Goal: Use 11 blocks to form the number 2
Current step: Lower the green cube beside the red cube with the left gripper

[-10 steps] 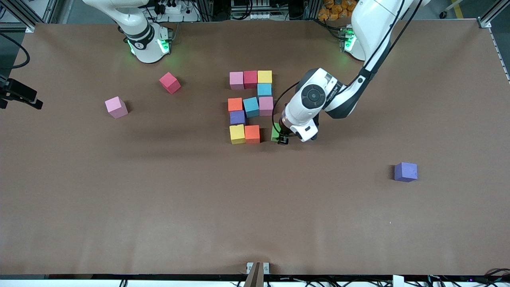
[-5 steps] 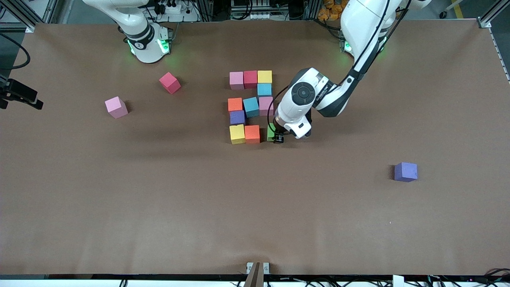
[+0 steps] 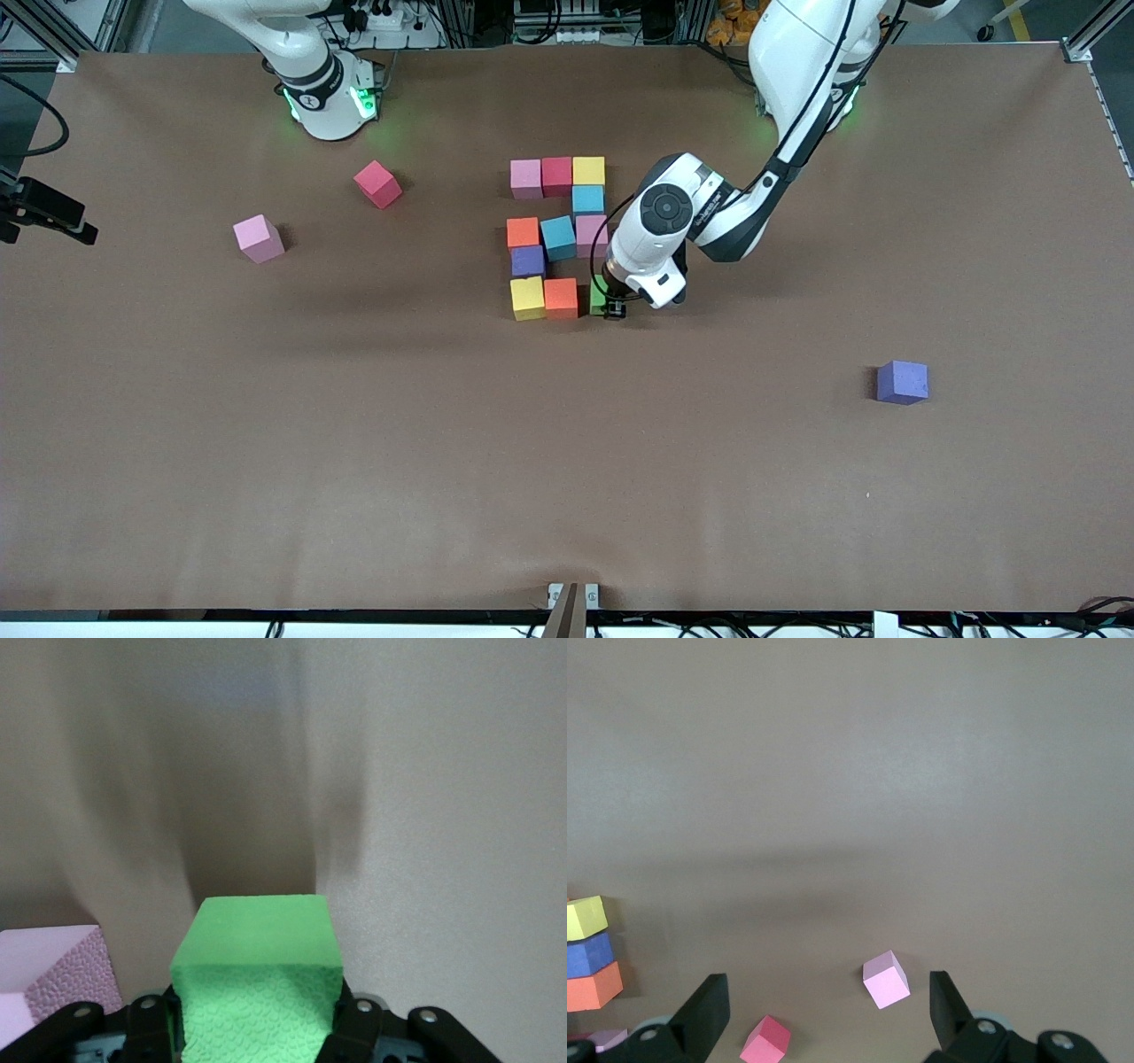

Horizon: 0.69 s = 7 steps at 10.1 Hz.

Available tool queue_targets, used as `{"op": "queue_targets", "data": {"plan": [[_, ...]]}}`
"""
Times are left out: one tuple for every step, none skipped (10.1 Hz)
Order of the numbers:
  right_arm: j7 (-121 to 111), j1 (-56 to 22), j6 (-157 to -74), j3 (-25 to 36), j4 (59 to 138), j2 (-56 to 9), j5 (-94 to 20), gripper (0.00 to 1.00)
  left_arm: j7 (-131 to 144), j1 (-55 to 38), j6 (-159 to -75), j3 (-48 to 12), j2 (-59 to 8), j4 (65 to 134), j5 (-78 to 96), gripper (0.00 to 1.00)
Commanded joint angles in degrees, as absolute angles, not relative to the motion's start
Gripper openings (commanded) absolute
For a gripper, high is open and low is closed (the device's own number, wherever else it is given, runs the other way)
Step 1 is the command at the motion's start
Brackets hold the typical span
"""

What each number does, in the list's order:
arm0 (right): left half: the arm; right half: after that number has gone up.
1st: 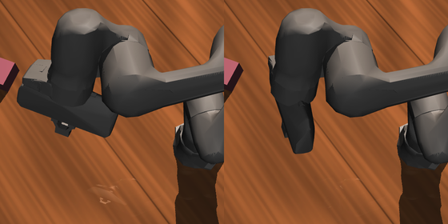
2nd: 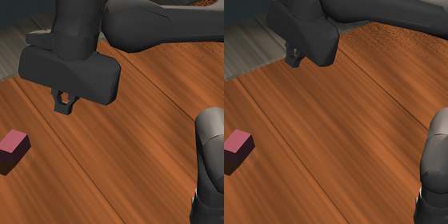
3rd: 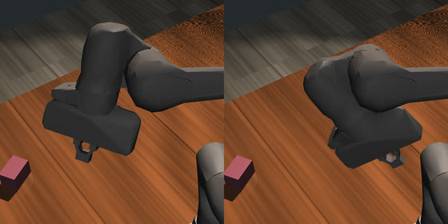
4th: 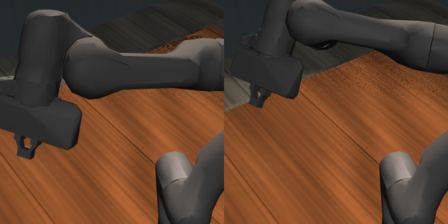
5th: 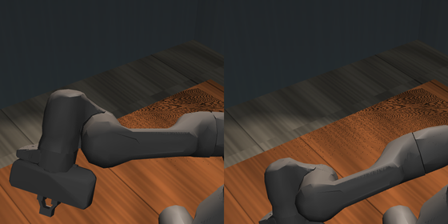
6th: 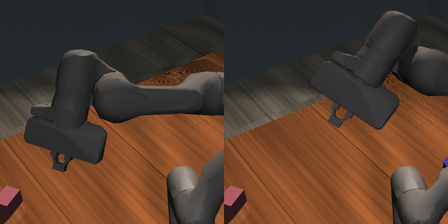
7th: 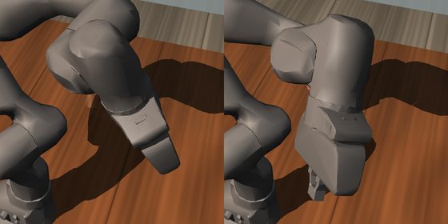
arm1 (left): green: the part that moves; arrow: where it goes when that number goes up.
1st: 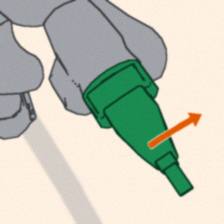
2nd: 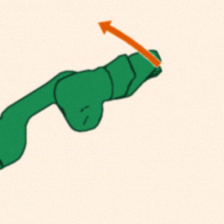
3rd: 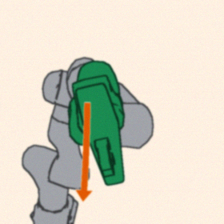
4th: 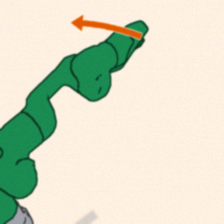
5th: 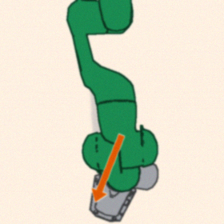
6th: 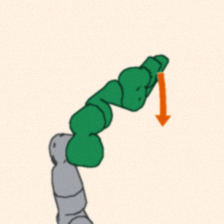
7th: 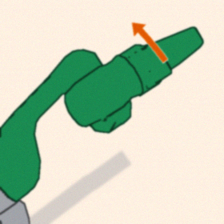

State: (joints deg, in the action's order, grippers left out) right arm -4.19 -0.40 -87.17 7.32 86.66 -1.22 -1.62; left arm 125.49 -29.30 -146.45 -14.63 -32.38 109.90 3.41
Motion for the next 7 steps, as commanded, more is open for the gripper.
{"op": "queue_targets", "data": {"plan": [[-4.4,0.4,-87.1,6.8,86.8,-1.1,-2.6,1.0,126.5,-31.8,-147.0,-12.7,-34.2,107.7,4.6,0.17],[-4.4,0.4,-87.1,6.8,86.8,-1.1,-2.6,1.0,126.6,-32.1,-147.0,-12.5,-34.8,107.0,4.6,0.17],[-4.4,0.4,-87.1,6.8,86.8,-1.1,-2.6,1.0,127.1,-32.6,-147.0,-11.9,-35.4,106.1,4.6,0.17],[-4.5,0.4,-87.1,6.8,86.8,-1.1,-2.6,1.0,127.5,-33.4,-147.0,-11.2,-35.9,105.5,4.6,0.17],[-4.5,0.4,-87.1,6.8,86.8,-1.2,-2.6,1.0,127.5,-33.9,-147.0,-10.6,-36.1,104.9,4.7,0.17],[-4.5,0.4,-87.1,6.8,86.8,-1.3,-2.6,1.0,127.5,-34.0,-147.0,-10.6,-36.4,104.6,4.7,0.17],[-4.5,0.4,-87.1,6.8,86.8,-1.3,-2.6,1.0,127.7,-34.1,-147.0,-10.6,-36.6,104.5,4.7,0.17]]}}
